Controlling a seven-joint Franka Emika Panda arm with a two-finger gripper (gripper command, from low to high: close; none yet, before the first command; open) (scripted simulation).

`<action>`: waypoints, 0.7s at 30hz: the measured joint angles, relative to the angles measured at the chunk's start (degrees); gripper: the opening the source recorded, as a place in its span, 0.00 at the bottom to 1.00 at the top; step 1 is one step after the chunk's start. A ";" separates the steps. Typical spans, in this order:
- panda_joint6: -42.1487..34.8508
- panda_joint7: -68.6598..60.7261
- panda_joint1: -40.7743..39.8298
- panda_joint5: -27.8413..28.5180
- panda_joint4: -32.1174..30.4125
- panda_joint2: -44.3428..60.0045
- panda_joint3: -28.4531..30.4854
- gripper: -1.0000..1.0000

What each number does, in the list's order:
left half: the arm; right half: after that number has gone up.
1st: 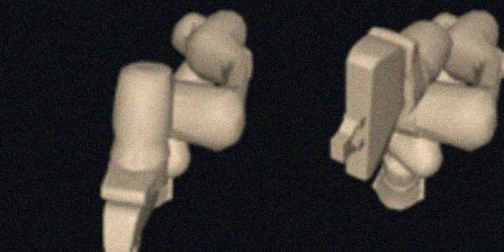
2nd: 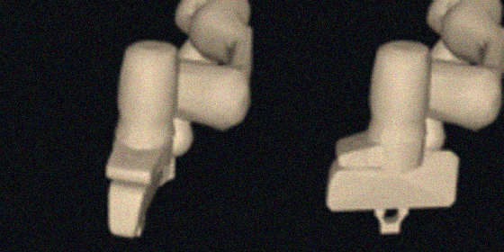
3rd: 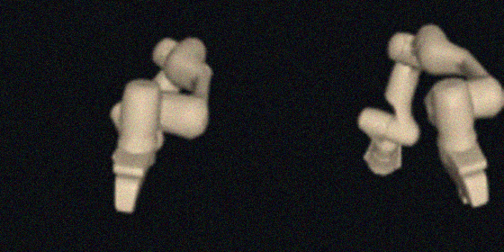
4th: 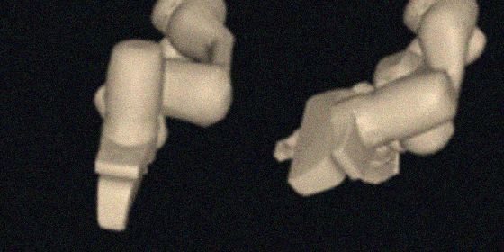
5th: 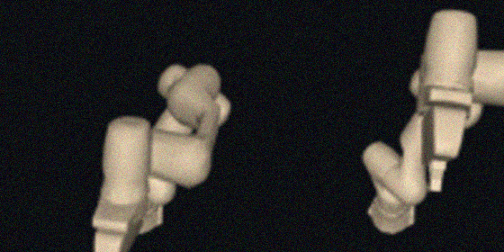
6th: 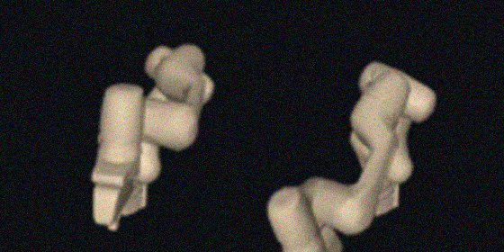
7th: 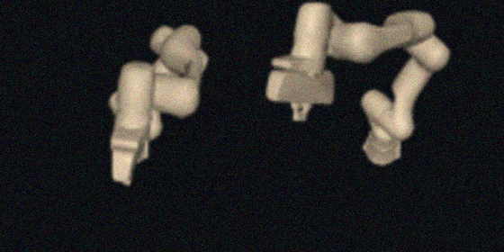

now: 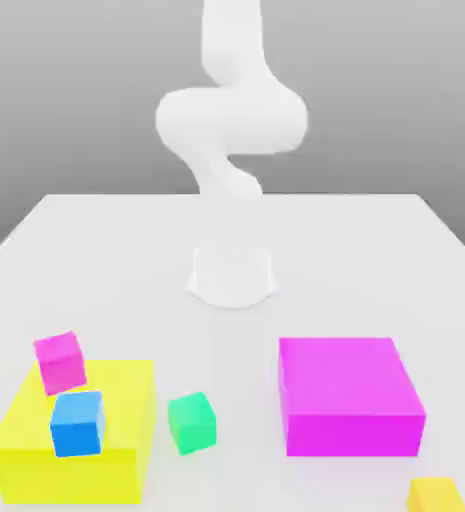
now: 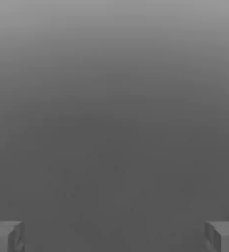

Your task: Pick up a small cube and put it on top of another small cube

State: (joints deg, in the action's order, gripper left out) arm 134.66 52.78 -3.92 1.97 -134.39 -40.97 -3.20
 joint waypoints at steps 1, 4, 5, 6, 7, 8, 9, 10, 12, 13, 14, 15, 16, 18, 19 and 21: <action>1.26 3.08 -1.70 0.88 -1.14 2.18 -1.35 0.50; 4.77 11.74 -6.25 3.39 -4.34 8.36 -4.75 0.50; 5.91 14.56 -7.65 4.21 -5.38 10.39 -5.73 0.50; 7.01 17.26 -9.15 4.91 -6.41 12.41 -6.79 0.50; 8.15 19.97 -10.54 5.60 -7.44 14.43 -7.71 0.50; 9.29 22.77 -11.81 6.40 -8.48 16.46 -8.51 0.50; 10.41 25.55 -13.02 7.16 -9.51 18.48 -9.22 0.50; 11.53 28.31 -14.09 7.92 -10.54 20.51 -9.78 0.50; 13.79 33.70 -16.03 9.26 -12.59 24.52 -10.68 0.50; 14.93 36.34 -16.77 9.84 -13.63 26.51 -10.90 0.50; 16.08 38.87 -17.49 10.29 -14.66 28.46 -11.10 0.50; 17.26 41.24 -18.22 10.52 -15.71 30.38 -11.34 0.50; 18.44 43.56 -18.69 10.66 -16.76 32.27 -11.35 0.50; 20.88 47.63 -19.37 10.17 -18.88 35.89 -11.23 0.50; 22.14 49.34 -19.69 9.46 -19.96 37.61 -11.12 0.50; 24.69 51.80 -19.96 6.67 -22.16 40.84 -11.21 0.50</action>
State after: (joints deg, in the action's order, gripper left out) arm 159.35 104.58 -23.89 8.64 -156.54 -0.12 -14.41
